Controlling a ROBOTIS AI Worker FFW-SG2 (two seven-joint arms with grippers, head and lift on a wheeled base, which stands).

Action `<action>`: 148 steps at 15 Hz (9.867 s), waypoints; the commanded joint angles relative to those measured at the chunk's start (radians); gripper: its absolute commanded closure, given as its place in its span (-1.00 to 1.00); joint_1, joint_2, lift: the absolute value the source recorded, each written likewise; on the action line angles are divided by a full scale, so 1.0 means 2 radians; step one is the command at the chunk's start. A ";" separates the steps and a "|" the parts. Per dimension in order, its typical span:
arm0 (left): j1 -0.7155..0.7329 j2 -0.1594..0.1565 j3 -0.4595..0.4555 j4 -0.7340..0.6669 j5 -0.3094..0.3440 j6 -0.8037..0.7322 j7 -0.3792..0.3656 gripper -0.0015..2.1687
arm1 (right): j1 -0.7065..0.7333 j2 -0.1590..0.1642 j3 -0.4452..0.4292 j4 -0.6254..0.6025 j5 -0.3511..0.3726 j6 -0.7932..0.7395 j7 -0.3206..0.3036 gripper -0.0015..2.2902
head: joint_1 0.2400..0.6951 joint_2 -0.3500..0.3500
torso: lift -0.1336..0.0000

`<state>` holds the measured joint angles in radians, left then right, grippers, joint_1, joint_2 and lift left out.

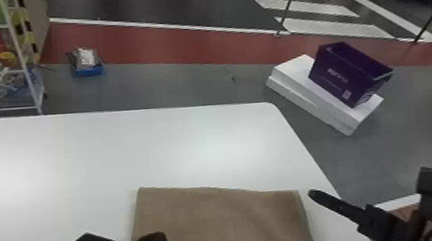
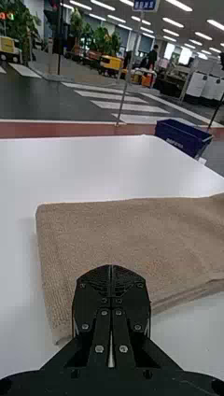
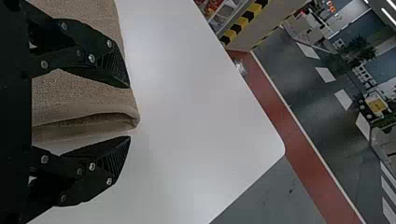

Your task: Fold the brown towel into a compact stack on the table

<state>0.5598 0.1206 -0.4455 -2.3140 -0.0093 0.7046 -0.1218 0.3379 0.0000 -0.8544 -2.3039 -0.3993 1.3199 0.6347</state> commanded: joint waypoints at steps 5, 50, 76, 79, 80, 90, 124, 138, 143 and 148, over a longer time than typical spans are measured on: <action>-0.024 0.000 -0.012 0.063 0.015 -0.113 -0.008 0.72 | 0.014 0.000 -0.067 0.014 -0.017 -0.085 0.055 -0.95 | 1.00 -1.00 | -0.85; 0.093 0.014 0.125 -0.024 0.005 -0.129 -0.009 0.72 | -0.121 -0.065 0.081 -0.071 0.016 0.126 -0.034 -0.94 | 1.00 -1.00 | -0.85; 0.071 0.015 0.099 -0.006 -0.041 -0.063 0.010 0.72 | -0.104 -0.028 0.156 0.082 -0.168 0.126 -0.235 -0.75 | 1.00 -0.73 | -0.85; 0.071 0.015 0.100 -0.008 -0.041 -0.063 0.010 0.72 | -0.106 -0.028 0.171 0.093 -0.155 0.126 -0.237 -0.70 | 1.00 -0.68 | -0.85; 0.071 0.015 0.100 -0.009 -0.041 -0.063 0.011 0.72 | -0.106 -0.028 0.172 0.097 -0.155 0.126 -0.237 -0.70 | 1.00 -0.66 | -0.85; 0.069 0.015 0.102 -0.006 -0.038 -0.061 0.010 0.72 | -0.103 -0.026 0.213 0.106 -0.140 0.126 -0.247 -0.70 | 1.00 -0.58 | -0.85; 0.036 0.010 0.070 0.025 -0.034 -0.032 0.006 0.72 | -0.106 0.000 0.231 0.045 -0.299 0.126 -0.281 0.24 | 1.00 -0.30 | -0.85; 0.051 0.016 0.062 -0.012 -0.030 -0.034 0.010 0.72 | -0.127 0.000 0.299 0.036 -0.287 0.126 -0.316 0.24 | 1.00 -0.05 | -0.85; 0.045 0.015 0.138 -0.006 -0.008 -0.003 -0.029 0.72 | -0.151 0.000 0.272 0.037 -0.313 0.126 -0.318 0.24 | 1.00 0.00 | -0.85; 0.032 0.013 0.172 0.034 0.012 0.008 -0.050 0.72 | -0.158 0.000 0.291 0.036 -0.314 0.126 -0.329 0.24 | 1.00 0.20 | -0.85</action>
<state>0.6284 0.1467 -0.1106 -2.2713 0.0126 0.7171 -0.2228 0.0228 0.0000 -0.2853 -2.2304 -1.0255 1.5486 -0.0227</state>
